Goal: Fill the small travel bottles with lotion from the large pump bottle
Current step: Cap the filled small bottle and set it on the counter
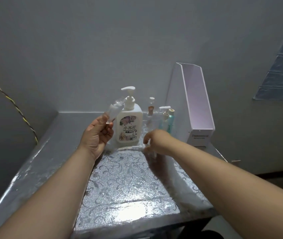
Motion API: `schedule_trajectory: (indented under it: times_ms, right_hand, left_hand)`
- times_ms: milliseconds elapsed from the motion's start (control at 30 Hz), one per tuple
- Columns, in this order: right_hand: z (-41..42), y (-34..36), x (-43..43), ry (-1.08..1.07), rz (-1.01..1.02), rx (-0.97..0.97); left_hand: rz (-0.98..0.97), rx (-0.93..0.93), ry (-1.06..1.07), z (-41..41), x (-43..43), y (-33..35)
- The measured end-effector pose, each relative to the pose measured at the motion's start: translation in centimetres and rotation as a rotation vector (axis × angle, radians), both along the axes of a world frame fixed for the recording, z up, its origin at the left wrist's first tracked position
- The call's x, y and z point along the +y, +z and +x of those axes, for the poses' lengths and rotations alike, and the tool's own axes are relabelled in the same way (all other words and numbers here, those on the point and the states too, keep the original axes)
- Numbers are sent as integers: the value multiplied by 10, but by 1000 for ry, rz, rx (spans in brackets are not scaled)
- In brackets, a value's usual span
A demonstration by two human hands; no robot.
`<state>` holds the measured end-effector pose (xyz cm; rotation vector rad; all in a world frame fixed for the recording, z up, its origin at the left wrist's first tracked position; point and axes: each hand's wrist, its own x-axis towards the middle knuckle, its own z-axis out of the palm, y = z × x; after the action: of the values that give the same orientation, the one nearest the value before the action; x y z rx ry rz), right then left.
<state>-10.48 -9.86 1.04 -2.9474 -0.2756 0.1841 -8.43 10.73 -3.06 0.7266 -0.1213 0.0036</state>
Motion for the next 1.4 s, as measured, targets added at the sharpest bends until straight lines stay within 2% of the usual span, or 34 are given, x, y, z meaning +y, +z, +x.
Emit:
schedule_trajectory:
  times_ms: [100,300,400,533,667,933,1167,1400]
  right_hand:
    - [-3,13,0,76,59,-64]
    - [-11,92,9,170,514,-75]
    - [-7,125,13,187,584,-195]
    - [0,154,14,163,436,-473]
    - [5,164,18,154,311,-555]
    - [17,165,36,206,132,-505]
    - [21,164,71,362,-54,-491]
    - [26,167,93,423,-137,-407]
  left_hand:
    - [-6,3,-1,-1,-1,1]
    - [-46,18,16,1,-2,3]
    - [-80,40,28,2,0,3]
    - [-122,55,50,1,3,2]
    - [-137,58,60,0,4,3]
    - [-113,49,73,0,4,5]
    - [-144,29,44,1,2,7]
    - [-150,19,15,1,0,13]
